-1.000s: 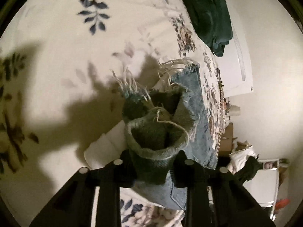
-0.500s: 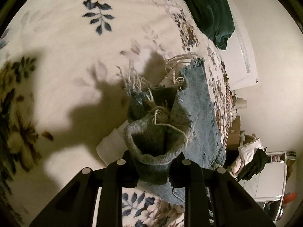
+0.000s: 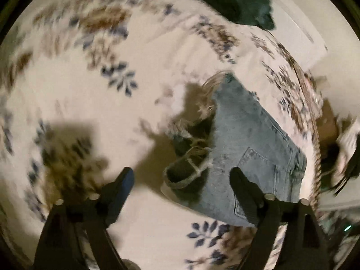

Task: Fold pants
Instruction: 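Open both tools and release the folded shorts, lifting away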

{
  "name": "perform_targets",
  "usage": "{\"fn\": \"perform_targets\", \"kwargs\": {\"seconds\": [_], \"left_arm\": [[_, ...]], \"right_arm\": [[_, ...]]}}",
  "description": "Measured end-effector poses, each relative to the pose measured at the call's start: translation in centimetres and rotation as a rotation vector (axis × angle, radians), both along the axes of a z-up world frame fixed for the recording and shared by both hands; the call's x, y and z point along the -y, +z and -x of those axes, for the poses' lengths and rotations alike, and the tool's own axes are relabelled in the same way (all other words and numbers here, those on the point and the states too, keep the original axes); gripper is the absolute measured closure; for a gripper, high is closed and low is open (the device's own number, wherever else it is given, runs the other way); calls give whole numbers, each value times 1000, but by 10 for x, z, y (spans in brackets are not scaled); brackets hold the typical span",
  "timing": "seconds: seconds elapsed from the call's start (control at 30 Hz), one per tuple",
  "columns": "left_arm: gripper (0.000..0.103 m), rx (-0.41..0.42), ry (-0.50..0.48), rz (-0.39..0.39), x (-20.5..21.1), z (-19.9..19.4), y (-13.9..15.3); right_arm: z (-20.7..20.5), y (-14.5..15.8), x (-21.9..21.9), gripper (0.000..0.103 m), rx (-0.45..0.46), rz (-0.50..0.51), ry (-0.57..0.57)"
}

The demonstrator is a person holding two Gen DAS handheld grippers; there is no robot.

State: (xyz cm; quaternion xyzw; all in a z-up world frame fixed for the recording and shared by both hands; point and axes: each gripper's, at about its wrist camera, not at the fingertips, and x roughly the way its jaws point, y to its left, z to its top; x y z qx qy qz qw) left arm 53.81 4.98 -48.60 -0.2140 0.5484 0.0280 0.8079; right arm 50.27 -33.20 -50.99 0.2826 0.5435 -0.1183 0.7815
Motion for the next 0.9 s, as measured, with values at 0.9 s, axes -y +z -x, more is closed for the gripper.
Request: {"fn": "perform_targets", "kwargs": {"seconds": [0.9], "left_arm": [[6, 251, -279, -330, 73, 166, 262]], "right_arm": [[155, 289, -95, 0, 174, 483, 241]]}}
